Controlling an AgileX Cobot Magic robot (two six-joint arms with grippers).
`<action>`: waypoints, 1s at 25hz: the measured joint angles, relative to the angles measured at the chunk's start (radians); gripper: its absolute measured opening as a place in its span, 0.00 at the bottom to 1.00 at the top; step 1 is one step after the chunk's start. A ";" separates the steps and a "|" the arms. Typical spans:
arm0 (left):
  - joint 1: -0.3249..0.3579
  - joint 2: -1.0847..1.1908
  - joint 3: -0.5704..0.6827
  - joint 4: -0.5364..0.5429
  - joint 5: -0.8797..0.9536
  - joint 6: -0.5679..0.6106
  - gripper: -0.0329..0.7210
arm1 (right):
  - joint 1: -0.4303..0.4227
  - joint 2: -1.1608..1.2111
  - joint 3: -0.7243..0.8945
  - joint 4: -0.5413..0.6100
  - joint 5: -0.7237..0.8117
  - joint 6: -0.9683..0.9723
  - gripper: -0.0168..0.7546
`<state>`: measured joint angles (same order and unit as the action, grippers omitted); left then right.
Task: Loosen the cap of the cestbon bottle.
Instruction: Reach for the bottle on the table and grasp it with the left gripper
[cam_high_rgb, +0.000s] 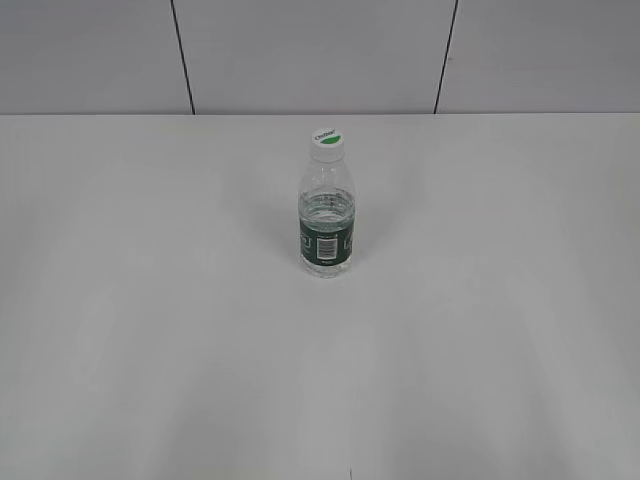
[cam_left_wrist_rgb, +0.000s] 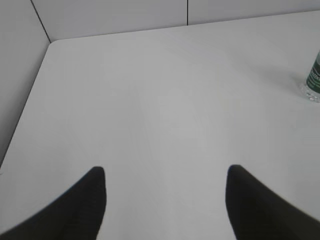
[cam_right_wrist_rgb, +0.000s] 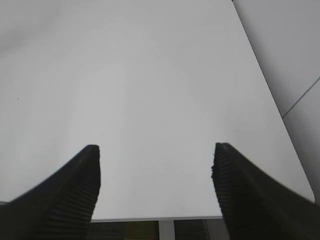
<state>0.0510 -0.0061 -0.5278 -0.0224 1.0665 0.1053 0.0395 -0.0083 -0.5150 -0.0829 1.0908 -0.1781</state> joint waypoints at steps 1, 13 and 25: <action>0.000 0.000 0.000 0.000 0.000 0.000 0.66 | 0.000 0.000 0.000 0.000 0.000 0.000 0.71; 0.000 0.000 0.000 0.000 0.000 0.000 0.66 | 0.000 0.000 0.000 0.000 0.000 0.000 0.71; 0.000 0.000 0.000 0.000 0.000 0.000 0.66 | 0.000 0.000 0.000 0.000 0.000 0.000 0.71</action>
<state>0.0510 -0.0061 -0.5278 -0.0224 1.0665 0.1053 0.0395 -0.0083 -0.5150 -0.0829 1.0908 -0.1781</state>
